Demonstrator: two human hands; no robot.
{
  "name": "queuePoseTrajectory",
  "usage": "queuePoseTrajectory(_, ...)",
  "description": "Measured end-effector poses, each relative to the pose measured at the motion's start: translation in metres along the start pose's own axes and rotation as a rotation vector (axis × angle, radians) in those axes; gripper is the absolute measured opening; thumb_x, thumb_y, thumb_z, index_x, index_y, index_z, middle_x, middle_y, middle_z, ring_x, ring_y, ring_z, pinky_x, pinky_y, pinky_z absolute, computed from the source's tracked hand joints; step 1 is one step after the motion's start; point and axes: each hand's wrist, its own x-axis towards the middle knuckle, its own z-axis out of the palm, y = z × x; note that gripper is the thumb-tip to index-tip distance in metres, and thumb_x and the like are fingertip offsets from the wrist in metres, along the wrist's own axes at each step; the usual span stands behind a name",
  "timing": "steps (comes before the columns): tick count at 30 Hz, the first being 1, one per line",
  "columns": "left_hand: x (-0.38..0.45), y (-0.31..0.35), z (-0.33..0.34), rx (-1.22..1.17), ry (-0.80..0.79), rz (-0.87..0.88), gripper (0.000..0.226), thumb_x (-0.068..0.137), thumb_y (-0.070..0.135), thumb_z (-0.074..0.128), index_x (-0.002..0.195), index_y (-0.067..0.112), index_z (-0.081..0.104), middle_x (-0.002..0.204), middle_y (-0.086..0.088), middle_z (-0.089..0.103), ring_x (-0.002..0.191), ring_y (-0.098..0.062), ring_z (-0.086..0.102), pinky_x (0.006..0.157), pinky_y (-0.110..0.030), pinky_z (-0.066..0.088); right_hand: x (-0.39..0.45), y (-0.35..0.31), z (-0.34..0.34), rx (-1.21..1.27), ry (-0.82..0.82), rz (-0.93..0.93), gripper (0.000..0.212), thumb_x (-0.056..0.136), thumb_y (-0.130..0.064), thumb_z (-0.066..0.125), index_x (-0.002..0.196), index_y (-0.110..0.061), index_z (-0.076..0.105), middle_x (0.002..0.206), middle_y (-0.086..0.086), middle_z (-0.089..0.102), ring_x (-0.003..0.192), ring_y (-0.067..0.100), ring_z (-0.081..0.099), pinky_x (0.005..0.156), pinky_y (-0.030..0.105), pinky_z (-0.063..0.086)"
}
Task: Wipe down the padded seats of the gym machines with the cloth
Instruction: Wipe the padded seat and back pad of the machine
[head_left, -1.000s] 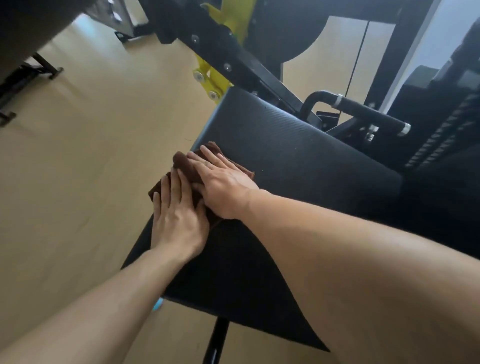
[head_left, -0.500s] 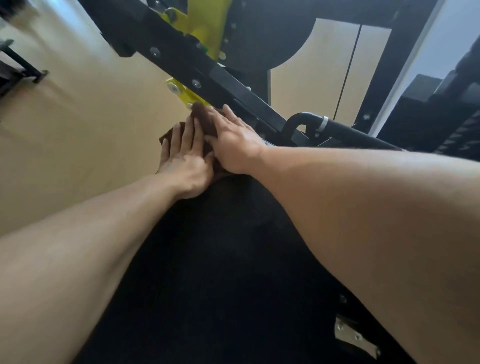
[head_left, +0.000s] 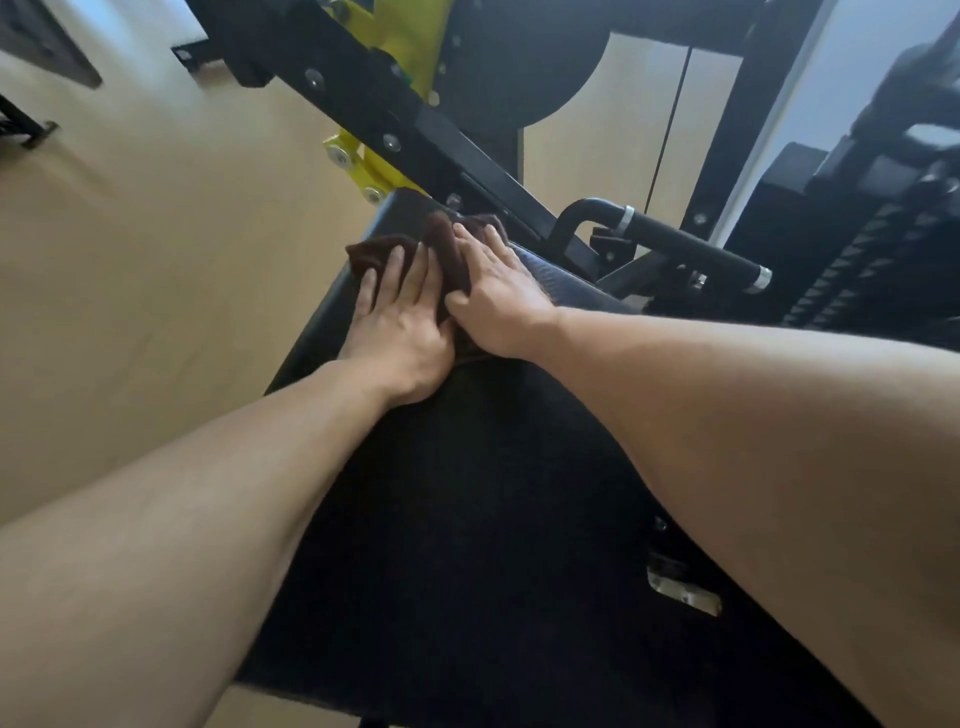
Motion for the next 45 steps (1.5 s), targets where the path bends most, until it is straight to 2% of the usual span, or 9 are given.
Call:
queuePoseTrajectory(7,-0.061,0.021,0.025,0.036,-0.058,0.12,0.073,0.103,0.044,0.021,0.157,0.017,-0.019,0.168,-0.001,-0.02,0.152,-0.019,-0.026,0.123,-0.044,-0.016,-0.082,0.005,0.017,0.028,0.013,0.11,0.08,0.092,-0.026,0.05,0.162,-0.025,0.011,0.17,-0.009,0.005,0.156,0.015,-0.01,0.126,0.033,-0.005)
queuePoseTrajectory(13,-0.102,0.033,0.044,0.057,-0.108,0.188,0.072,0.1,0.042,0.015,0.153,0.017,-0.027,0.165,0.001,-0.028,0.148,-0.019,-0.033,0.122,-0.047,-0.018,-0.14,0.006,0.036,0.108,0.052,0.167,0.084,0.09,-0.024,0.05,0.162,-0.029,0.007,0.17,-0.013,0.003,0.155,0.01,-0.012,0.124,0.029,-0.01)
queuePoseTrajectory(18,-0.13,0.045,0.059,0.061,-0.118,0.203,0.07,0.1,0.042,0.01,0.152,0.019,-0.03,0.162,0.002,-0.034,0.146,-0.019,-0.037,0.122,-0.048,-0.017,-0.179,0.011,0.05,0.166,0.069,0.199,0.083,0.091,-0.025,0.046,0.161,-0.034,0.004,0.169,-0.018,-0.001,0.152,0.003,-0.018,0.126,0.034,-0.008)
queuePoseTrajectory(24,-0.115,0.052,0.056,0.053,-0.134,0.171,0.069,0.104,0.044,0.012,0.151,0.022,-0.033,0.158,0.006,-0.041,0.143,-0.015,-0.042,0.12,-0.046,-0.022,-0.165,0.028,0.048,0.11,0.064,0.191,0.066,0.106,-0.041,0.034,0.161,-0.036,-0.002,0.166,-0.023,-0.009,0.149,-0.001,-0.024,0.122,0.027,-0.016)
queuePoseTrajectory(31,-0.045,0.071,0.045,0.042,-0.117,0.156,0.068,0.103,0.046,0.012,0.147,0.023,-0.035,0.16,0.006,-0.038,0.143,-0.017,-0.041,0.117,-0.045,-0.026,-0.107,0.059,0.014,0.072,0.08,0.19,0.065,0.106,-0.042,0.033,0.161,-0.034,0.001,0.168,-0.02,-0.005,0.149,0.0,-0.022,0.119,0.024,-0.019)
queuePoseTrajectory(36,-0.006,0.079,0.041,0.048,-0.101,0.165,0.069,0.103,0.045,0.013,0.152,0.022,-0.029,0.162,0.006,-0.034,0.146,-0.016,-0.037,0.119,-0.045,-0.023,-0.079,0.078,-0.002,0.069,0.129,0.169,0.065,0.105,-0.041,0.036,0.162,-0.033,0.005,0.168,-0.019,0.001,0.152,0.002,-0.017,0.122,0.027,-0.015)
queuePoseTrajectory(40,0.026,0.084,0.032,0.045,-0.12,0.189,0.069,0.103,0.043,0.015,0.153,0.023,-0.028,0.162,0.008,-0.033,0.146,-0.015,-0.037,0.119,-0.044,-0.024,-0.055,0.089,-0.017,0.106,0.133,0.197,0.063,0.104,-0.042,0.038,0.161,-0.032,0.012,0.168,-0.014,0.012,0.155,0.008,-0.004,0.125,0.031,-0.006)
queuePoseTrajectory(42,0.043,0.087,0.027,0.047,-0.13,0.204,0.069,0.103,0.042,0.018,0.154,0.025,-0.025,0.163,0.01,-0.031,0.147,-0.013,-0.036,0.118,-0.042,-0.026,-0.044,0.093,-0.025,0.137,0.144,0.24,0.06,0.103,-0.043,0.04,0.158,-0.028,0.023,0.164,-0.007,0.029,0.154,0.015,0.015,0.126,0.036,0.007)
queuePoseTrajectory(45,0.068,0.089,0.019,0.046,-0.155,0.235,0.069,0.101,0.039,0.024,0.158,0.028,-0.015,0.167,0.012,-0.019,0.15,-0.011,-0.029,0.118,-0.041,-0.026,-0.035,0.095,-0.03,0.174,0.186,0.303,0.048,0.102,-0.045,0.039,0.145,-0.024,0.042,0.143,0.001,0.054,0.133,0.023,0.045,0.116,0.042,0.028)
